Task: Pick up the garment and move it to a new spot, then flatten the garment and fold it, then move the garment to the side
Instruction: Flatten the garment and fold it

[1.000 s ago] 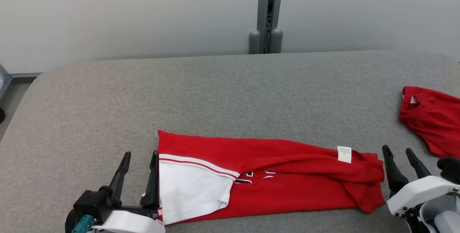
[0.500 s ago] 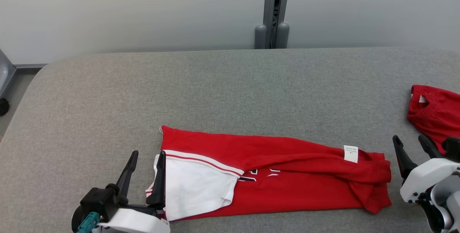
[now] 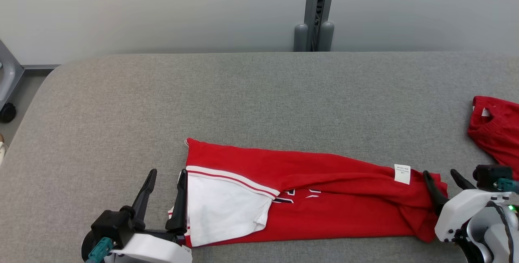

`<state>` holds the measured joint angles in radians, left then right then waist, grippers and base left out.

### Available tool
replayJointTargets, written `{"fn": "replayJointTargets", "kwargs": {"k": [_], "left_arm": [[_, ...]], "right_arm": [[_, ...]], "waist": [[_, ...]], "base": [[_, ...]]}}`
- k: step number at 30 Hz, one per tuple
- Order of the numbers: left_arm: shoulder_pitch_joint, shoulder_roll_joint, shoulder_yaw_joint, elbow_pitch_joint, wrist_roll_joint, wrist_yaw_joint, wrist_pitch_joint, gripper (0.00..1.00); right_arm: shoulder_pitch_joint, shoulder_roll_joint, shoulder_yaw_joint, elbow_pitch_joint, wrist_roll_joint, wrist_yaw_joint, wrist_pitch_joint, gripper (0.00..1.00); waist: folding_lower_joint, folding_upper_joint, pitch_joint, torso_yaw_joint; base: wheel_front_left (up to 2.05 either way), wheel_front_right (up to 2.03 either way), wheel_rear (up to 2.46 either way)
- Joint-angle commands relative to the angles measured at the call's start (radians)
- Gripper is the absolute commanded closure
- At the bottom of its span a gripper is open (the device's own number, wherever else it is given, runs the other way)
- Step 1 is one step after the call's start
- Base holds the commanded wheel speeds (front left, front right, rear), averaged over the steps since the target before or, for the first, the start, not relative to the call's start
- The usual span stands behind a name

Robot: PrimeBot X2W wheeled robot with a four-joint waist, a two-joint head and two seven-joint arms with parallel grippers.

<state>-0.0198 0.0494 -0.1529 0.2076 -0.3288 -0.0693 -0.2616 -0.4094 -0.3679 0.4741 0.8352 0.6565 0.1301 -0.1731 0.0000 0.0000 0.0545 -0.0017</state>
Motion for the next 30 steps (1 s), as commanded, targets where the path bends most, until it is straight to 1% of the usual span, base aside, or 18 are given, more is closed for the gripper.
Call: {"fn": "replayJointTargets", "kwargs": {"k": [1,4,7,10,16,22,30], "left_arm": [[-0.007,0.004,0.003,0.002,-0.007,-0.001,-0.004,0.00],[-0.005,0.004,0.001,0.005,-0.009,0.001,-0.004,0.00],[-0.005,0.004,-0.001,0.007,-0.012,0.002,-0.004,0.00],[-0.007,0.004,-0.003,0.008,-0.012,0.001,-0.004,0.00],[-0.010,0.004,-0.002,0.009,-0.006,-0.002,-0.004,0.00],[-0.008,0.004,-0.005,0.014,0.000,-0.005,-0.004,0.00],[-0.013,0.004,-0.011,0.017,0.007,-0.010,-0.004,0.00]], "right_arm": [[0.008,-0.003,0.022,-0.014,0.025,0.001,0.003,0.00],[0.015,-0.020,0.065,-0.026,0.055,0.001,0.006,0.00],[0.011,-0.036,0.085,0.011,0.059,0.001,0.009,0.00],[0.009,-0.020,0.091,0.041,0.081,0.001,0.017,0.00],[0.032,-0.009,0.106,0.003,0.211,0.001,0.043,0.00],[0.044,-0.024,0.125,0.006,0.273,0.001,0.035,0.00],[0.060,-0.022,0.139,-0.007,0.399,0.001,0.033,0.00]], "waist": [[0.0000,0.0000,-0.001,-0.003],[0.0000,0.0000,-0.002,-0.007],[0.0000,0.0000,-0.003,-0.011],[0.0000,0.0000,-0.003,-0.012],[0.0000,0.0000,0.000,-0.013],[0.0000,0.0000,0.002,-0.011],[0.0000,0.0000,0.013,-0.008]], "base": [[0.00,0.00,0.00],[0.00,0.00,0.00],[0.00,0.00,0.00],[0.00,0.00,0.00],[0.00,0.00,0.00],[0.00,0.00,0.00],[0.00,0.00,0.00]]}}
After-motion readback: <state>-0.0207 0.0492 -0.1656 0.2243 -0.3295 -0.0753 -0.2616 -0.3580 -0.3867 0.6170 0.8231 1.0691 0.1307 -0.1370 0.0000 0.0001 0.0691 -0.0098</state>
